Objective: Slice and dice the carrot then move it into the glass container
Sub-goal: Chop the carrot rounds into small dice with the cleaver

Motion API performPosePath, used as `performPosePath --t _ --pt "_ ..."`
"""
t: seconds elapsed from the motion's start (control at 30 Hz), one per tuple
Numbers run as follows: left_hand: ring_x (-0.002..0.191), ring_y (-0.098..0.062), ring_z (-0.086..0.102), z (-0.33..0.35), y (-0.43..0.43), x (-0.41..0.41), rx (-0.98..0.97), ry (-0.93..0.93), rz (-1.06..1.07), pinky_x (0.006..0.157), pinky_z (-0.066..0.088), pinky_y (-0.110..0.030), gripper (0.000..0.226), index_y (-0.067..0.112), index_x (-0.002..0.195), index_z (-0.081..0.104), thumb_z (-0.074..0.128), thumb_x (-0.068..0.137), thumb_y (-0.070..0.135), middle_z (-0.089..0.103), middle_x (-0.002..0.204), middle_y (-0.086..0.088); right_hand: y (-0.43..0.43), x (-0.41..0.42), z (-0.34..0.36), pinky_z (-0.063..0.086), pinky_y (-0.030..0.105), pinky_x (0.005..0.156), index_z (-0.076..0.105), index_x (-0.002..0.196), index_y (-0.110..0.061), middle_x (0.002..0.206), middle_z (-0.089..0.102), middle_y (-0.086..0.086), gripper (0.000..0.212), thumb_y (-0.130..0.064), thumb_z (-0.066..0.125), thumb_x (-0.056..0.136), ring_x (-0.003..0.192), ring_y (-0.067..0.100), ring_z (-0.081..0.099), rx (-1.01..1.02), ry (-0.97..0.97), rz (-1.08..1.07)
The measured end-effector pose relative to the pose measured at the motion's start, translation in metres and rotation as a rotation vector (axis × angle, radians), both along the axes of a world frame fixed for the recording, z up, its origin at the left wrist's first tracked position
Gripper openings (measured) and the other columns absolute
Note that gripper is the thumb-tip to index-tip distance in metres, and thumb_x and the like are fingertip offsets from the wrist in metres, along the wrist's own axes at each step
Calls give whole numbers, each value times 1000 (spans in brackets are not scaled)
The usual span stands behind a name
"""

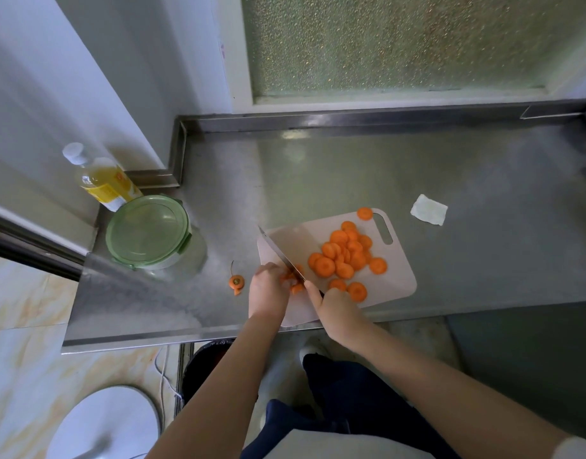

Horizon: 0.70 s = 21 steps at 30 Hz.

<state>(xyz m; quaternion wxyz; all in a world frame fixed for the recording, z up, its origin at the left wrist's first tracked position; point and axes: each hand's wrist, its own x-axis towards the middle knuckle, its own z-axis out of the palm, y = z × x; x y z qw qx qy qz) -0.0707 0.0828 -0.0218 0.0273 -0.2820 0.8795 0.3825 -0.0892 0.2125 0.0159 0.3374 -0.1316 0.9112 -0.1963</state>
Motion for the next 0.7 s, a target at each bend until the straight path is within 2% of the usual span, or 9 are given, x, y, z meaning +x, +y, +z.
performPosePath --t 0.1,0.17,0.23,0.37,0.5,0.57,0.63,0.67,0.7 --pt "84 -22 55 1 0 1 -4 6 -2 69 36 -19 13 4 88 74 62 82 7 63 95 -11 -1 -5 2 38 28 72 -2 151 -4 125 52 21 60 -6 32 102 107 30 57 -22 -2 -15" --pt "79 -19 52 1 0 2 -20 6 -11 69 37 -20 12 4 87 73 62 82 8 63 95 -11 0 -5 7 39 28 79 35 142 -1 122 56 21 46 -27 34 103 109 32 57 -152 -84 -194" --pt "79 -20 52 2 1 2 -37 2 -21 68 36 -20 12 4 87 73 63 83 9 63 94 -11 1 -8 11 41 33 86 54 125 0 118 60 21 52 -42 33 101 110 35 57 -216 -119 -203" --pt "79 -18 52 4 2 0 -42 -26 -6 68 39 -21 13 4 92 71 62 85 11 61 96 -9 3 -6 7 43 34 81 62 109 0 108 65 19 55 -46 34 100 103 33 61 -201 -84 -149" --pt "80 -18 50 5 5 1 -29 -2 20 68 37 -21 14 7 91 70 58 86 11 58 93 -7 7 -12 1 44 27 66 59 68 -4 71 63 11 65 -51 26 99 84 30 66 -162 -20 -110" --pt "78 -16 48 6 6 4 -26 16 22 67 35 -18 15 9 91 70 56 87 11 55 90 -3 9 -14 9 34 14 57 64 101 -2 90 64 8 54 -44 29 101 81 17 61 -180 -106 -154" --pt "77 -15 46 7 6 6 -35 35 -4 65 31 -13 15 10 89 71 56 87 10 54 89 -2 9 -17 16 28 15 50 38 139 0 101 61 7 47 -29 29 104 70 11 47 -185 -156 -243" --pt "77 -16 47 7 5 7 -38 45 -27 64 29 -13 15 10 88 71 56 86 9 56 89 -4 11 -19 12 26 17 47 26 147 -3 102 61 11 47 -24 28 104 71 14 45 -195 -132 -260" --pt "78 -17 48 6 4 9 -36 49 -46 63 29 -13 15 11 88 71 57 85 7 58 89 -7 11 -21 3 25 18 46 32 145 -5 100 62 16 45 -25 26 105 73 18 46 -180 -127 -255"
